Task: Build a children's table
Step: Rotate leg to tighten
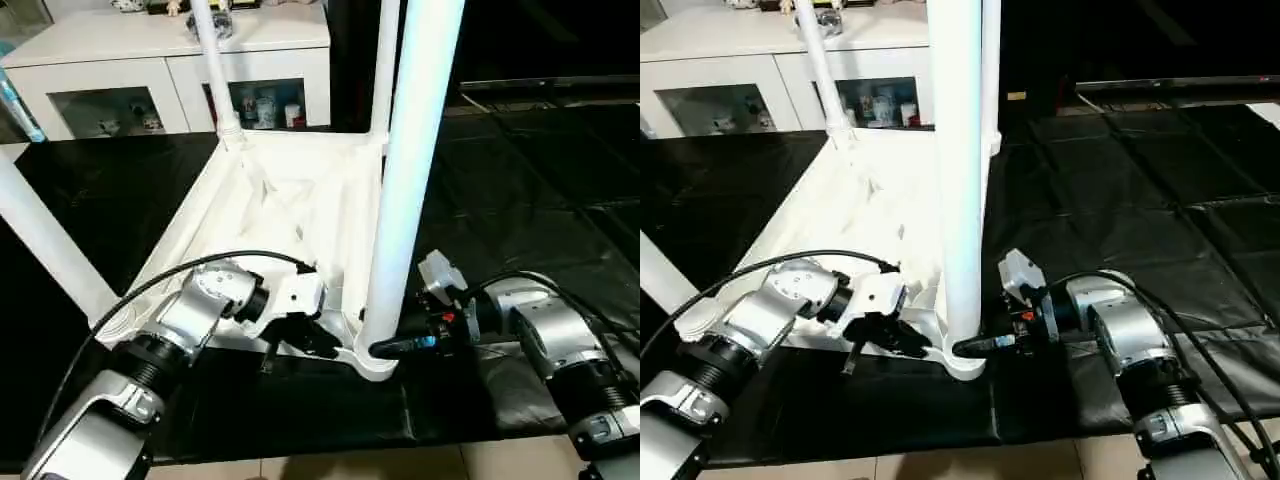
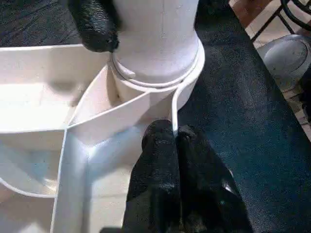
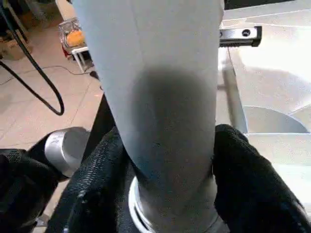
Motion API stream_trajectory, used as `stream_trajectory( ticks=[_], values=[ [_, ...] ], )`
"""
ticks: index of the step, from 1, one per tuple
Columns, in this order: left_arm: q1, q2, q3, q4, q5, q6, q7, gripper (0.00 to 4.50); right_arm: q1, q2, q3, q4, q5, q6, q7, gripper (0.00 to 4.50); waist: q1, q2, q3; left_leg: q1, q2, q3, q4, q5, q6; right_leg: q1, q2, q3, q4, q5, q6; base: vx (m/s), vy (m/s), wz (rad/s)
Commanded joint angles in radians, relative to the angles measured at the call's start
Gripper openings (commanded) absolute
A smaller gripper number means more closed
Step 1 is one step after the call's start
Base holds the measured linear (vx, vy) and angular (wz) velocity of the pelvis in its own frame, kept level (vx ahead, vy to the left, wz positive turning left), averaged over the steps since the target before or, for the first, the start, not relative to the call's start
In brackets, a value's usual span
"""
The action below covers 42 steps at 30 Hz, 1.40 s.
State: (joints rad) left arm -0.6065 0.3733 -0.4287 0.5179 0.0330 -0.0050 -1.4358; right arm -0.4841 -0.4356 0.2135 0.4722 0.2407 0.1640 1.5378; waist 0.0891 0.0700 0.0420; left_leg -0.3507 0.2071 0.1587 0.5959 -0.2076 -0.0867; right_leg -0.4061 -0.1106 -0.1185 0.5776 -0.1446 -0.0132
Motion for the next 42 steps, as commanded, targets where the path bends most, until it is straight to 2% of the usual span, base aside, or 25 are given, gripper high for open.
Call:
stream_trajectory(
  ticks=[1,8,11,12,14,15,16,17,18,20,21,22,24,25,26,27,28,30,32,34,37,38,39,42],
  values=[
    [0.004,-0.001,-0.034,-0.036,-0.005,-0.020,-0.046,0.00,-0.019,0.002,0.005,-0.011,0.004,-0.003,-0.001,2.21,-0.004,-0.025,-0.070,-0.009,0.018,0.011,-0.065,-0.122,0.104,0.064,-0.035,0.044,-0.054,-0.288,-0.207,0.000,0.000,0.00],
    [0.006,-0.002,-0.034,-0.028,0.001,-0.018,-0.032,0.00,-0.008,0.006,0.009,-0.025,0.009,0.004,0.004,2.00,-0.005,-0.023,-0.071,-0.008,0.017,0.012,-0.064,-0.120,0.104,0.064,-0.034,0.044,-0.053,-0.279,-0.210,0.000,0.000,0.00],
    [0.003,-0.009,-0.029,-0.019,0.018,0.025,0.010,0.00,0.009,0.007,0.008,-0.050,0.018,0.022,-0.005,1.99,-0.004,-0.027,-0.071,-0.007,0.018,0.012,-0.064,-0.113,0.105,0.064,-0.033,0.045,-0.053,-0.275,-0.210,0.000,0.000,0.00],
    [0.002,-0.011,-0.027,-0.016,0.021,0.032,0.019,0.00,0.013,0.008,0.007,-0.056,0.020,0.028,-0.010,1.99,-0.004,-0.025,-0.071,-0.006,0.018,0.012,-0.064,-0.114,0.104,0.063,-0.033,0.045,-0.052,-0.279,-0.211,0.000,0.000,0.00],
    [-0.001,-0.031,-0.008,-0.013,0.018,0.080,0.069,0.00,0.040,0.021,0.002,-0.098,0.017,0.073,-0.075,1.99,-0.002,-0.028,-0.069,-0.007,0.018,0.012,-0.065,-0.115,0.101,0.063,-0.034,0.046,-0.055,-0.291,-0.206,0.000,0.000,0.00],
    [-0.004,-0.050,0.014,-0.013,0.013,0.126,0.120,0.00,0.058,0.044,-0.003,-0.124,-0.003,0.109,-0.167,1.99,-0.002,-0.023,-0.067,-0.006,0.018,0.012,-0.067,-0.120,0.094,0.063,-0.033,0.046,-0.057,-0.307,-0.197,0.000,0.000,0.00],
    [-0.004,-0.050,0.014,-0.013,0.013,0.126,0.120,0.00,0.058,0.044,-0.003,-0.124,-0.003,0.109,-0.167,1.99,-0.004,-0.024,-0.065,-0.005,0.018,0.013,-0.068,-0.129,0.090,0.062,-0.033,0.047,-0.060,-0.322,-0.192,0.000,0.000,0.00],
    [-0.006,-0.062,0.026,-0.012,0.010,0.149,0.149,0.00,0.064,0.064,-0.007,-0.128,-0.022,0.115,-0.228,1.99,-0.008,-0.025,-0.063,-0.005,0.015,0.011,-0.070,-0.160,0.077,0.063,-0.034,0.043,-0.065,-0.377,-0.175,0.000,0.000,0.00],
    [-0.014,-0.090,0.053,-0.006,0.006,0.187,0.215,0.00,0.071,0.109,-0.016,-0.125,-0.067,0.112,-0.358,1.99,-0.011,-0.018,-0.062,-0.002,0.012,0.011,-0.071,-0.177,0.061,0.060,-0.035,0.041,-0.071,-0.423,-0.155,0.000,0.000,0.00],
    [-0.021,-0.111,0.070,0.000,0.002,0.213,0.257,0.00,0.070,0.143,-0.023,-0.118,-0.096,0.113,-0.445,1.97,-0.021,-0.022,-0.057,-0.004,0.007,0.010,-0.072,-0.199,0.044,0.058,-0.034,0.038,-0.079,-0.475,-0.131,0.000,0.000,0.00],
    [-0.026,-0.129,0.083,0.007,-0.002,0.230,0.292,0.00,0.067,0.171,-0.028,-0.110,-0.112,0.122,-0.507,1.96,-0.044,-0.016,-0.053,-0.004,-0.001,0.006,-0.073,-0.244,0.022,0.059,-0.032,0.028,-0.093,-0.560,-0.088,0.000,0.000,0.00],
    [-0.034,-0.147,0.096,0.016,-0.005,0.246,0.327,0.00,0.062,0.198,-0.034,-0.107,-0.120,0.140,-0.561,1.96,-0.052,-0.018,-0.052,-0.003,-0.004,0.005,-0.071,-0.262,0.021,0.057,-0.029,0.023,-0.098,-0.584,-0.076,0.000,0.000,0.00],
    [-0.056,-0.194,0.123,0.042,-0.007,0.291,0.415,0.00,0.039,0.269,-0.051,-0.087,-0.149,0.180,-0.713,1.94,-0.084,-0.016,-0.049,-0.008,-0.010,-0.001,-0.068,-0.309,0.019,0.055,-0.026,0.010,-0.109,-0.636,-0.046,0.000,0.000,0.00],
    [-0.058,-0.197,0.125,0.044,-0.006,0.294,0.422,0.00,0.038,0.273,-0.052,-0.086,-0.150,0.183,-0.723,1.94,-0.091,-0.013,-0.050,-0.004,-0.011,-0.003,-0.066,-0.322,0.019,0.053,-0.026,0.007,-0.113,-0.644,-0.042,0.000,0.000,0.00],
    [-0.070,-0.217,0.137,0.058,-0.005,0.311,0.463,0.00,0.025,0.304,-0.063,-0.077,-0.156,0.198,-0.784,1.93,-0.103,-0.015,-0.052,-0.001,-0.012,-0.006,-0.064,-0.345,0.029,0.050,-0.026,0.002,-0.119,-0.647,-0.038,0.000,0.000,0.00],
    [-0.085,-0.239,0.153,0.076,-0.005,0.329,0.510,0.00,0.011,0.333,-0.071,-0.068,-0.162,0.213,-0.841,1.93,-0.114,-0.014,-0.052,-0.002,-0.014,-0.004,-0.062,-0.343,0.037,0.047,-0.025,0.001,-0.122,-0.637,-0.042,0.000,0.000,0.00],
    [-0.097,-0.256,0.167,0.089,-0.005,0.335,0.549,0.00,0.001,0.351,-0.073,-0.063,-0.171,0.220,-0.881,1.93,-0.122,-0.015,-0.053,-0.009,-0.014,-0.009,-0.063,-0.340,0.039,0.053,-0.025,-0.003,-0.120,-0.632,-0.042,0.000,0.000,0.00],
    [-0.117,-0.287,0.194,0.106,-0.002,0.348,0.612,0.00,-0.018,0.389,-0.082,-0.058,-0.188,0.229,-0.950,1.93,-0.124,-0.015,-0.058,-0.009,-0.012,-0.009,-0.064,-0.317,0.051,0.054,-0.028,0.000,-0.119,-0.589,-0.055,0.000,0.000,0.00],
    [-0.126,-0.307,0.210,0.111,-0.005,0.352,0.639,0.00,-0.031,0.413,-0.088,-0.052,-0.191,0.227,-0.983,1.92,-0.124,-0.017,-0.061,-0.017,-0.007,-0.010,-0.069,-0.288,0.063,0.060,-0.030,0.009,-0.108,-0.519,-0.084,0.000,0.000,0.00],
    [-0.126,-0.316,0.213,0.106,-0.005,0.357,0.644,0.00,-0.036,0.422,-0.088,-0.048,-0.191,0.217,-0.987,1.92,-0.123,-0.019,-0.066,-0.021,-0.002,-0.008,-0.070,-0.242,0.078,0.063,-0.030,0.019,-0.095,-0.427,-0.121,0.000,0.000,0.00],
    [-0.112,-0.312,0.201,0.087,0.003,0.361,0.632,0.00,-0.036,0.432,-0.104,-0.050,-0.173,0.221,-0.989,1.92,-0.117,-0.016,-0.072,-0.023,0.001,-0.003,-0.064,-0.143,0.112,0.070,-0.032,0.029,-0.071,-0.256,-0.200,0.052,-0.001,0.04],
    [-0.108,-0.307,0.199,0.086,0.005,0.357,0.626,0.00,-0.033,0.431,-0.108,-0.056,-0.166,0.225,-0.981,2.47,-0.117,-0.016,-0.072,-0.023,0.001,-0.003,-0.064,-0.143,0.112,0.070,-0.032,0.029,-0.071,-0.256,-0.200,0.000,0.000,0.00],
    [-0.105,-0.302,0.196,0.086,0.007,0.352,0.623,0.00,-0.029,0.431,-0.113,-0.065,-0.159,0.230,-0.975,2.61,-0.114,-0.017,-0.072,-0.021,0.001,0.000,-0.062,-0.126,0.123,0.071,-0.033,0.031,-0.069,-0.235,-0.214,0.000,0.000,0.00],
    [-0.097,-0.282,0.186,0.083,0.010,0.336,0.599,0.00,-0.010,0.416,-0.112,-0.089,-0.150,0.233,-0.952,2.67,-0.105,-0.015,-0.073,-0.022,0.002,0.001,-0.061,-0.096,0.131,0.074,-0.033,0.033,-0.065,-0.219,-0.217,0.000,0.000,0.00]
  ],
)
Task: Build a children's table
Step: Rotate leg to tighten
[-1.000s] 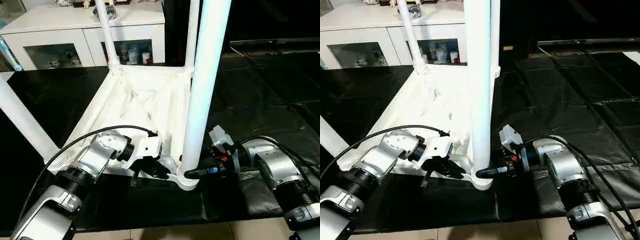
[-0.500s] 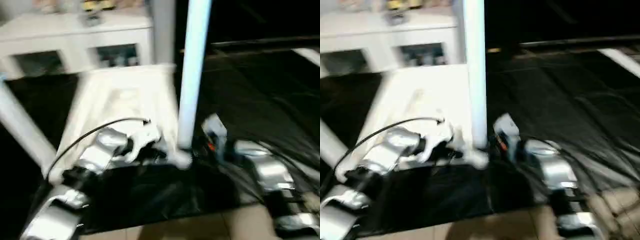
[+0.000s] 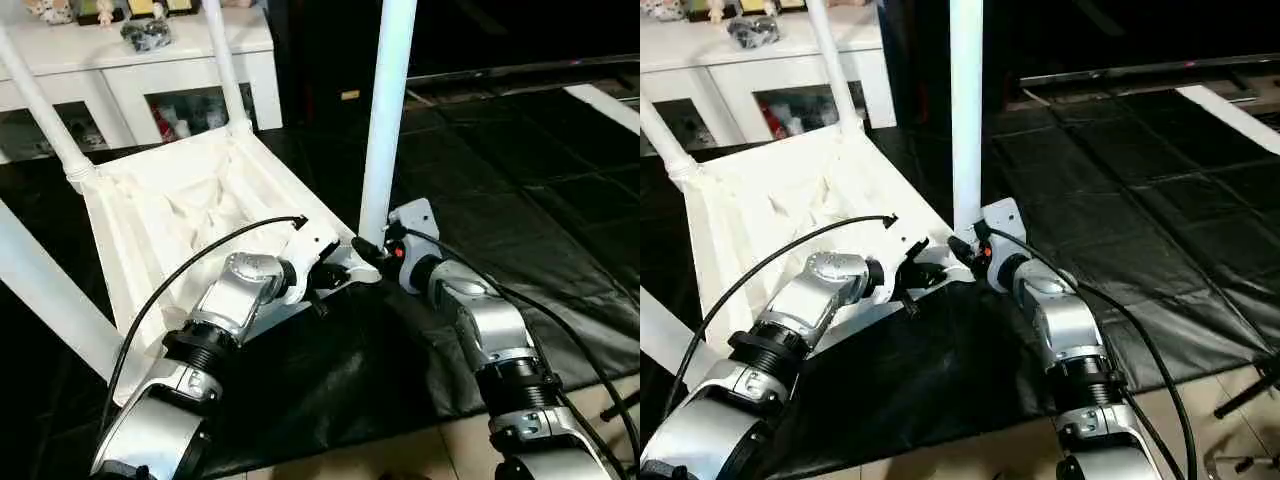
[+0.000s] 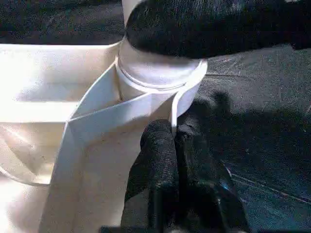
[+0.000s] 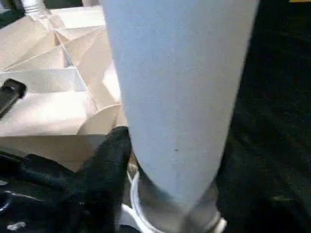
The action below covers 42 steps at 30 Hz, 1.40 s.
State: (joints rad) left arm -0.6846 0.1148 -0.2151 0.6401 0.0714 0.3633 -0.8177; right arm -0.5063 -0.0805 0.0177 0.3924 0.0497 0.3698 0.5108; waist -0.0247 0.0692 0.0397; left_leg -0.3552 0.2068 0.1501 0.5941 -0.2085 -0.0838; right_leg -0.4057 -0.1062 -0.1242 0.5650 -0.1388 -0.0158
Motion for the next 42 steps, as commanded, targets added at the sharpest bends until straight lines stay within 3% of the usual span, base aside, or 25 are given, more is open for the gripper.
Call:
stream_trajectory(
  ticks=[1,5,8,18,21,30,36,42],
  values=[
    [-0.014,-0.012,-0.031,-0.042,-0.025,-0.039,-0.038,0.00,0.026,0.047,0.086,-0.024,0.049,0.025,0.094,2.97,0.010,-0.014,-0.071,-0.017,0.002,0.010,-0.059,-0.092,0.126,0.074,-0.038,0.039,-0.053,-0.223,-0.215,0.000,0.000,0.00],
    [-0.008,0.012,-0.039,-0.047,-0.020,-0.062,-0.083,0.00,0.048,0.013,0.082,-0.044,0.062,0.015,0.139,3.16,0.017,-0.013,-0.068,-0.011,0.006,0.010,-0.064,-0.108,0.118,0.072,-0.036,0.040,-0.053,-0.225,-0.219,0.000,0.000,0.00],
    [-0.003,0.047,-0.057,-0.051,-0.018,-0.105,-0.152,0.00,0.066,-0.046,0.079,-0.063,0.077,0.002,0.221,3.54,0.020,-0.013,-0.067,-0.009,0.007,0.011,-0.065,-0.131,0.113,0.072,-0.035,0.042,-0.054,-0.238,-0.217,0.000,0.000,0.00],
    [0.006,0.146,-0.118,-0.056,-0.039,-0.235,-0.408,0.00,0.081,-0.253,0.084,-0.104,0.153,-0.047,0.572,4.44,0.068,-0.011,-0.069,-0.004,0.015,0.016,-0.063,-0.110,0.114,0.068,-0.037,0.048,-0.042,-0.187,-0.235,0.000,0.000,0.00],
    [0.003,0.161,-0.139,-0.061,-0.052,-0.268,-0.484,0.00,0.063,-0.312,0.094,-0.081,0.165,-0.071,0.673,4.44,0.086,-0.014,-0.070,-0.001,0.018,0.019,-0.061,-0.110,0.117,0.066,-0.039,0.049,-0.039,-0.190,-0.239,0.000,0.000,0.00],
    [0.013,0.186,-0.200,-0.075,-0.036,-0.334,-0.589,0.00,0.024,-0.376,0.132,-0.040,0.176,-0.105,0.821,4.44,0.111,-0.018,-0.067,0.004,0.018,0.022,-0.063,-0.159,0.084,0.059,-0.041,0.052,-0.047,-0.292,-0.209,0.000,0.000,0.00],
    [0.022,0.198,-0.228,-0.092,-0.034,-0.360,-0.635,0.00,0.007,-0.381,0.171,-0.011,0.175,-0.142,0.905,4.44,0.111,-0.022,-0.069,-0.004,0.019,0.019,-0.063,-0.146,0.094,0.064,-0.041,0.050,-0.042,-0.277,-0.213,0.000,0.000,0.00],
    [0.031,0.207,-0.241,-0.108,-0.036,-0.368,-0.646,0.00,-0.008,-0.379,0.212,0.006,0.195,-0.104,0.984,4.44,0.111,-0.023,-0.068,-0.007,0.019,0.019,-0.062,-0.128,0.100,0.063,-0.040,0.050,-0.043,-0.286,-0.209,0.000,0.000,0.00]
  ],
)
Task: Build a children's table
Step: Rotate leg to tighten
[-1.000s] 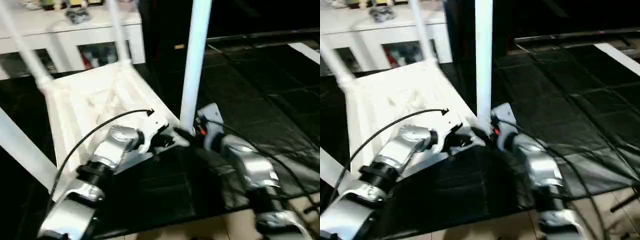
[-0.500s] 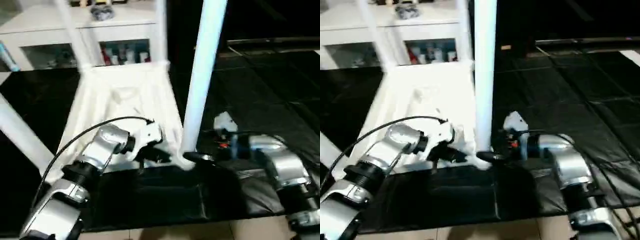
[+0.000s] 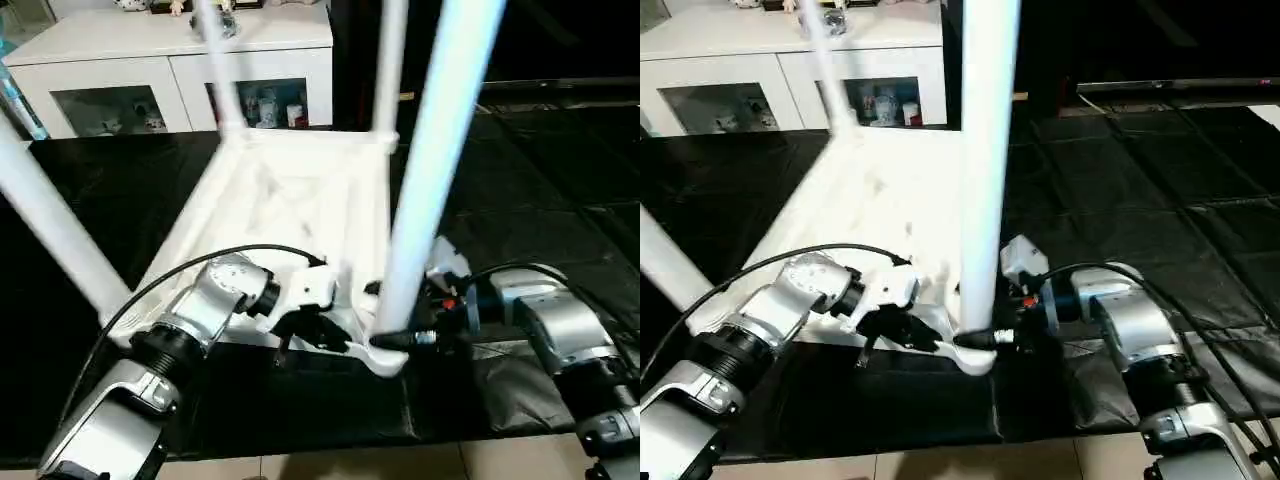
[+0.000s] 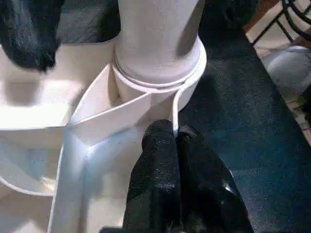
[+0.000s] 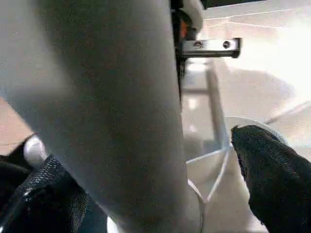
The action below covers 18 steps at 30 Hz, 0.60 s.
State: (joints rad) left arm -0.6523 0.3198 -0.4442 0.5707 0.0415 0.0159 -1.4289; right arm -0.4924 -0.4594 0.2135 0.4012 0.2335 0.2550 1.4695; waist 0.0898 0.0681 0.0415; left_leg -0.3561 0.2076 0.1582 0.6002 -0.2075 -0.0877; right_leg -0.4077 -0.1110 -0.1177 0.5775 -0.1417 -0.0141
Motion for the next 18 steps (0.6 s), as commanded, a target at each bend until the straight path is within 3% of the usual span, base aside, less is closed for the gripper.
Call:
stream_trajectory(
  ticks=[1,18],
  values=[
    [-0.001,0.002,-0.012,-0.038,-0.006,-0.021,-0.035,0.00,-0.022,0.000,0.016,-0.002,0.011,0.011,0.026,4.44,-0.005,-0.022,-0.071,-0.006,0.018,0.011,-0.068,-0.126,0.105,0.066,-0.035,0.043,-0.054,-0.277,-0.213,0.000,0.000,0.00],
    [-0.002,0.008,-0.012,-0.031,-0.002,-0.033,-0.017,0.00,-0.050,0.014,0.033,0.039,0.032,0.036,0.092,3.02,-0.005,-0.022,-0.071,-0.005,0.018,0.011,-0.068,-0.128,0.100,0.065,-0.034,0.043,-0.055,-0.288,-0.209,0.000,0.000,0.00]
  ],
)
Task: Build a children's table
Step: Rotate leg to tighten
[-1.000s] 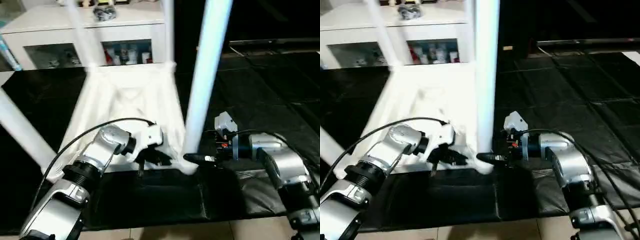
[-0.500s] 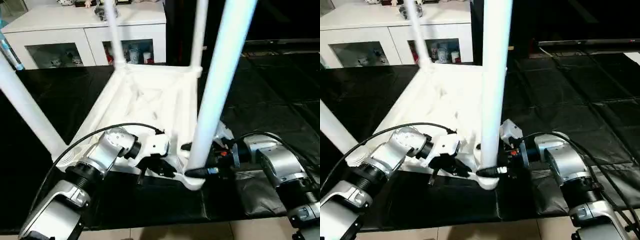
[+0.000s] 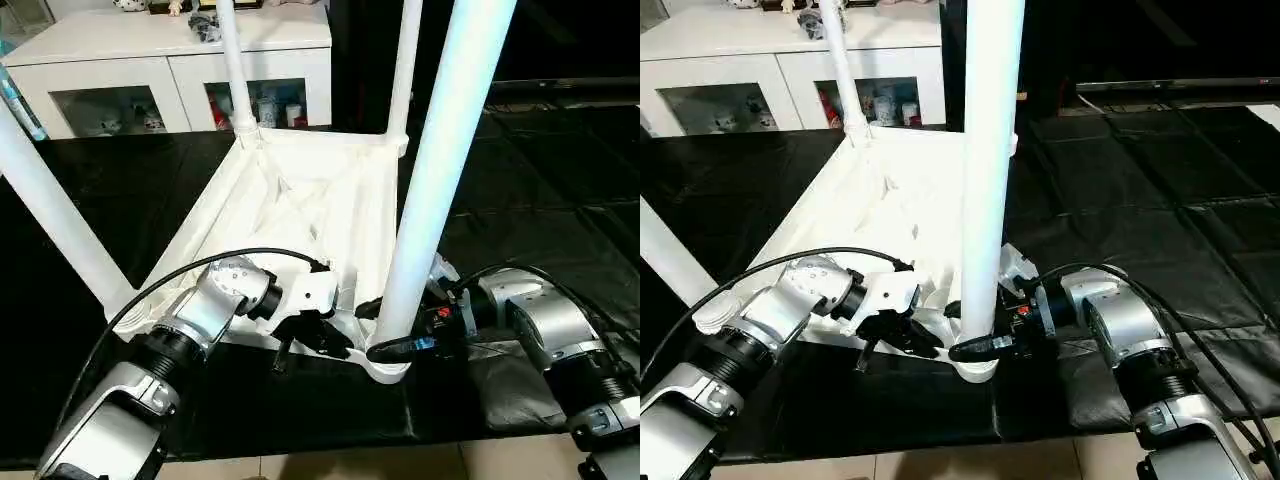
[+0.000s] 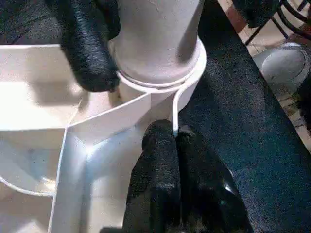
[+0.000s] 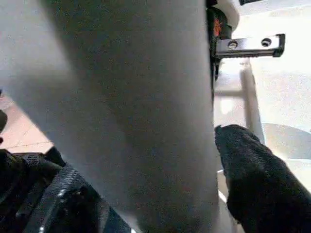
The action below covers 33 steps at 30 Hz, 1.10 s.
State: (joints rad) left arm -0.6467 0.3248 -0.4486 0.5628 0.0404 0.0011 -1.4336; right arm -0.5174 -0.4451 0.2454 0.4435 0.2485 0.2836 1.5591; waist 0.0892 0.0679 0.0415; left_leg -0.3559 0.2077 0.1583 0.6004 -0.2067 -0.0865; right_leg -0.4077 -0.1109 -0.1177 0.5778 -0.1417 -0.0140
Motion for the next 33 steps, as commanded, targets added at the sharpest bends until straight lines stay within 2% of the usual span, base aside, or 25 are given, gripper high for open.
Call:
stream_trajectory(
  ticks=[1,9,16,17,19,21,22,24,25,26,28,32,33],
  values=[
    [-0.009,0.002,-0.007,-0.022,-0.001,-0.019,-0.010,0.00,-0.025,0.000,0.001,-0.003,0.018,0.008,0.003,2.94,-0.004,-0.022,-0.071,-0.005,0.018,0.011,-0.068,-0.129,0.098,0.064,-0.034,0.043,-0.055,-0.287,-0.209,0.000,0.000,0.00],
    [-0.008,0.001,-0.003,-0.016,0.000,-0.018,0.004,0.00,-0.009,0.009,-0.001,-0.019,0.024,0.022,0.003,2.39,-0.004,-0.019,-0.070,-0.004,0.018,0.011,-0.069,-0.144,0.089,0.064,-0.034,0.043,-0.059,-0.312,-0.199,0.000,0.000,0.00],
    [-0.005,-0.011,0.020,-0.014,-0.012,0.023,0.043,0.00,0.010,0.026,-0.010,-0.046,0.039,0.039,-0.028,2.29,-0.004,-0.018,-0.068,-0.003,0.016,0.011,-0.069,-0.156,0.084,0.064,-0.034,0.042,-0.062,-0.332,-0.193,0.000,0.000,0.00],
    [-0.006,-0.017,0.029,-0.013,-0.015,0.041,0.061,0.00,0.017,0.037,-0.017,-0.052,0.035,0.047,-0.066,2.29,-0.005,-0.021,-0.068,-0.004,0.016,0.011,-0.071,-0.156,0.083,0.065,-0.033,0.042,-0.063,-0.339,-0.188,0.000,0.000,0.00],
    [-0.009,-0.025,0.041,-0.011,-0.017,0.063,0.089,0.00,0.025,0.052,-0.025,-0.058,0.022,0.051,-0.125,2.27,-0.005,-0.020,-0.067,-0.005,0.016,0.010,-0.071,-0.154,0.075,0.065,-0.035,0.042,-0.063,-0.352,-0.181,0.000,0.000,0.00],
    [-0.016,-0.043,0.065,-0.002,-0.012,0.101,0.161,0.00,0.049,0.086,-0.038,-0.079,-0.015,0.062,-0.261,2.26,-0.010,-0.016,-0.064,-0.001,0.013,0.010,-0.074,-0.176,0.062,0.061,-0.033,0.040,-0.069,-0.398,-0.163,0.000,0.000,0.00],
    [-0.020,-0.059,0.082,0.004,-0.013,0.125,0.206,0.00,0.060,0.110,-0.044,-0.088,-0.042,0.065,-0.345,2.20,-0.013,-0.019,-0.063,-0.004,0.012,0.010,-0.075,-0.178,0.057,0.063,-0.032,0.040,-0.071,-0.408,-0.153,0.000,0.000,0.00],
    [-0.023,-0.069,0.093,0.008,-0.014,0.142,0.235,0.00,0.067,0.126,-0.048,-0.094,-0.060,0.067,-0.399,2.18,-0.022,-0.018,-0.061,-0.003,0.008,0.008,-0.076,-0.184,0.039,0.062,-0.032,0.038,-0.074,-0.435,-0.136,0.000,0.000,0.00],
    [-0.026,-0.090,0.112,0.012,-0.019,0.166,0.287,0.00,0.073,0.155,-0.059,-0.100,-0.080,0.088,-0.482,2.13,-0.038,-0.022,-0.061,-0.004,0.004,0.008,-0.077,-0.198,0.035,0.063,-0.030,0.036,-0.079,-0.455,-0.125,0.000,0.000,0.00],
    [-0.028,-0.103,0.123,0.014,-0.022,0.181,0.315,0.00,0.075,0.172,-0.064,-0.103,-0.089,0.102,-0.526,2.13,-0.043,-0.020,-0.060,-0.004,0.004,0.007,-0.077,-0.197,0.034,0.063,-0.030,0.036,-0.078,-0.457,-0.124,0.000,0.000,0.00],
    [-0.036,-0.154,0.164,0.022,-0.032,0.230,0.422,0.00,0.071,0.241,-0.089,-0.097,-0.117,0.151,-0.687,2.08,-0.061,-0.021,-0.063,-0.010,0.001,0.006,-0.075,-0.190,0.042,0.066,-0.029,0.035,-0.079,-0.444,-0.124,0.000,0.000,0.00],
    [-0.041,-0.184,0.184,0.024,-0.038,0.256,0.476,0.00,0.061,0.283,-0.109,-0.088,-0.127,0.172,-0.780,2.00,-0.073,-0.019,-0.065,-0.007,-0.002,0.007,-0.072,-0.184,0.055,0.062,-0.029,0.034,-0.082,-0.432,-0.133,0.000,0.000,0.00],
    [-0.052,-0.224,0.204,0.034,-0.040,0.276,0.546,0.00,0.047,0.332,-0.126,-0.071,-0.150,0.172,-0.888,2.00,-0.077,-0.020,-0.065,-0.010,-0.002,0.008,-0.072,-0.173,0.062,0.063,-0.028,0.035,-0.080,-0.415,-0.137,0.000,0.000,0.00]
  ],
)
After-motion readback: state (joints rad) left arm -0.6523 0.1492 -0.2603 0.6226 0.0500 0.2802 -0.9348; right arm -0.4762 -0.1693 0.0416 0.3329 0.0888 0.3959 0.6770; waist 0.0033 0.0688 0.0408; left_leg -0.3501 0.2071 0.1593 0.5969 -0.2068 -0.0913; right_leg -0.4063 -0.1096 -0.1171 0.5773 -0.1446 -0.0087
